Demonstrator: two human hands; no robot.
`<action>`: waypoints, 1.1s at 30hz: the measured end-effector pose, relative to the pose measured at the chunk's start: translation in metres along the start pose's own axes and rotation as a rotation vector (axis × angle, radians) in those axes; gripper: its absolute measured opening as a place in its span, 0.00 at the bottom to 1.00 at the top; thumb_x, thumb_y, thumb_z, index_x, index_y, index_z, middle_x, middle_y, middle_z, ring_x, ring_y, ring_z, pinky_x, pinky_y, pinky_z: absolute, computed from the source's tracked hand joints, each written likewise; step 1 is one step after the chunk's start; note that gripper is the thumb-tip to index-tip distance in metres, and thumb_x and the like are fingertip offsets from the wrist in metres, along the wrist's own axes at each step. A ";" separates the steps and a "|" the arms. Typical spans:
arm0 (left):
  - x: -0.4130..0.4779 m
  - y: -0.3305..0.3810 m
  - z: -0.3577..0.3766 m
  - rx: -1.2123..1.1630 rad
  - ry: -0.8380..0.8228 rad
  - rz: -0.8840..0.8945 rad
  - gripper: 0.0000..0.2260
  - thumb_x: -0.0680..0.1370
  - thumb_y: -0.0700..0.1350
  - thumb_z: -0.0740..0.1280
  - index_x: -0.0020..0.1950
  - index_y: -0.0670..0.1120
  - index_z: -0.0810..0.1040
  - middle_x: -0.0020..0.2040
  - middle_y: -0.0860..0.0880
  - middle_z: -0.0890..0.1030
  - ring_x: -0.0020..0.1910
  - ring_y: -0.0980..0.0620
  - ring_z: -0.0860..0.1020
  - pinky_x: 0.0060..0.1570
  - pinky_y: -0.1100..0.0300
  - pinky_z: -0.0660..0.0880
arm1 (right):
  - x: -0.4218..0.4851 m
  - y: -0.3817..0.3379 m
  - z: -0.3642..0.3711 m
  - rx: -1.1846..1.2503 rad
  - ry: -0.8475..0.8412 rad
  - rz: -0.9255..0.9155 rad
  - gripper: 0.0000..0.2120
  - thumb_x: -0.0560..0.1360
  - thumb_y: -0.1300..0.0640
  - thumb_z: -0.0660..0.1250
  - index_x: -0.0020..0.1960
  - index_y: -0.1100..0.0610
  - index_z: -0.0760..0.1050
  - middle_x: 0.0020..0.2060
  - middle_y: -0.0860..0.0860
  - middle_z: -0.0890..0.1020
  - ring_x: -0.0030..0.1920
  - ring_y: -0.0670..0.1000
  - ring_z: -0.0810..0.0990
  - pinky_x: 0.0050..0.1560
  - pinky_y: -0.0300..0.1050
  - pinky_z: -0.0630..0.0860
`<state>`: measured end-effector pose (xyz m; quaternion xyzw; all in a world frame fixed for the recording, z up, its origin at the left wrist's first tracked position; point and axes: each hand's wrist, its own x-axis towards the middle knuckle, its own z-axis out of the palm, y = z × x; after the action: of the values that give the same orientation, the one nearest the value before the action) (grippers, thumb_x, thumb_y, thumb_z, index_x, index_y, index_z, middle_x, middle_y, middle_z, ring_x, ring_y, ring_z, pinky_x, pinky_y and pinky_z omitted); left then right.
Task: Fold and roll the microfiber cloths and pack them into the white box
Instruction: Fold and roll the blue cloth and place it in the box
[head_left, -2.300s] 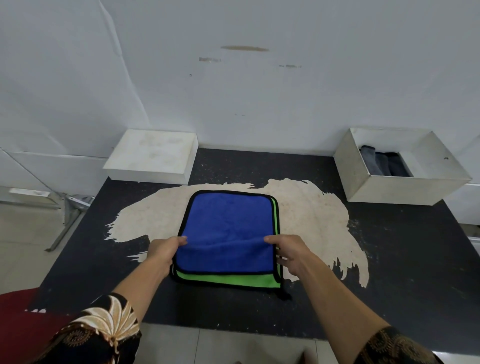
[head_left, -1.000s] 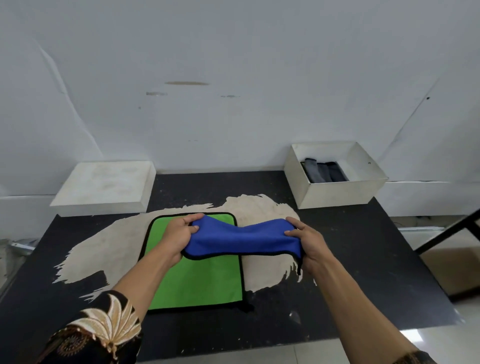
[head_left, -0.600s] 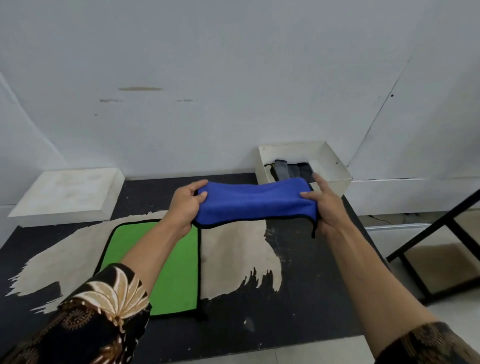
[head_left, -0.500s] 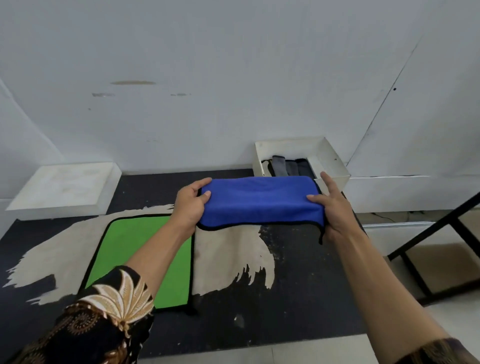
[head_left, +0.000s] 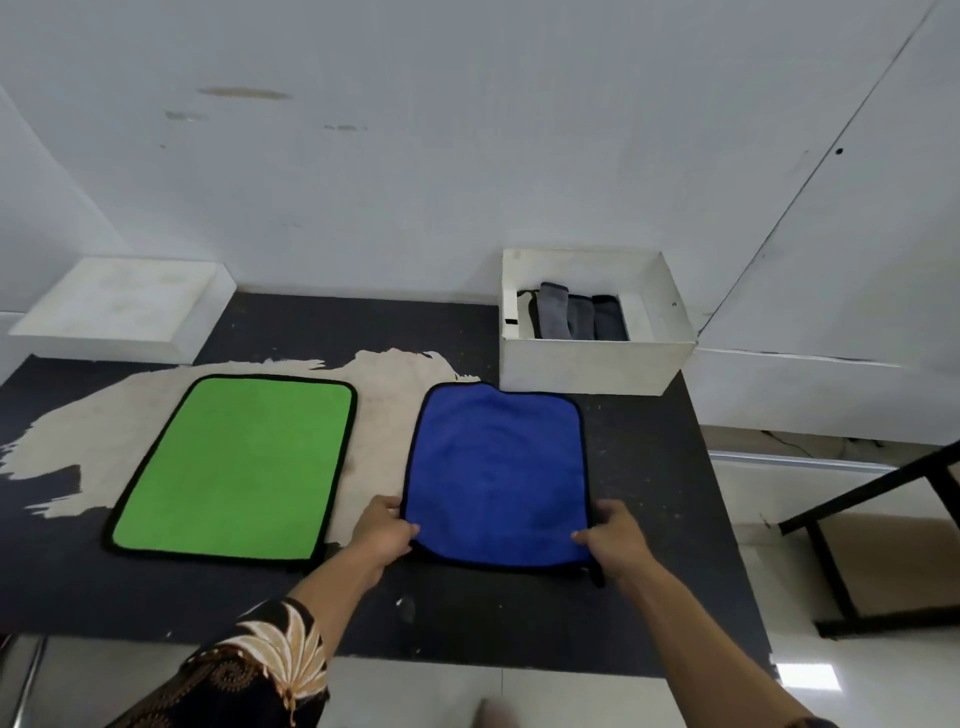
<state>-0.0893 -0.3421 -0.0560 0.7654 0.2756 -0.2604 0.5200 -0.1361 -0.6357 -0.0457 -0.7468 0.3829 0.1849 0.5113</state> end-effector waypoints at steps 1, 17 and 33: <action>-0.001 0.000 0.000 0.024 0.026 0.014 0.22 0.75 0.34 0.67 0.68 0.42 0.67 0.56 0.44 0.78 0.50 0.48 0.79 0.42 0.56 0.77 | -0.002 -0.001 -0.002 -0.034 -0.004 -0.003 0.31 0.72 0.67 0.71 0.72 0.57 0.64 0.62 0.55 0.76 0.51 0.53 0.78 0.43 0.45 0.78; -0.021 -0.020 -0.016 0.318 0.060 0.188 0.16 0.75 0.33 0.61 0.54 0.49 0.82 0.57 0.45 0.81 0.49 0.48 0.80 0.53 0.52 0.79 | -0.019 0.011 -0.005 -0.288 0.001 -0.102 0.07 0.76 0.63 0.69 0.52 0.55 0.78 0.45 0.50 0.79 0.41 0.48 0.80 0.38 0.43 0.79; -0.042 -0.054 -0.034 1.196 0.093 0.863 0.25 0.71 0.51 0.75 0.67 0.50 0.76 0.64 0.49 0.71 0.60 0.48 0.73 0.61 0.53 0.74 | -0.060 0.037 0.023 -0.967 0.139 -0.676 0.22 0.75 0.42 0.67 0.66 0.48 0.70 0.62 0.49 0.72 0.62 0.51 0.71 0.64 0.49 0.72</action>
<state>-0.1527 -0.3000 -0.0513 0.9687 -0.2172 -0.1056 0.0578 -0.2001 -0.5990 -0.0383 -0.9859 0.0289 0.1160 0.1173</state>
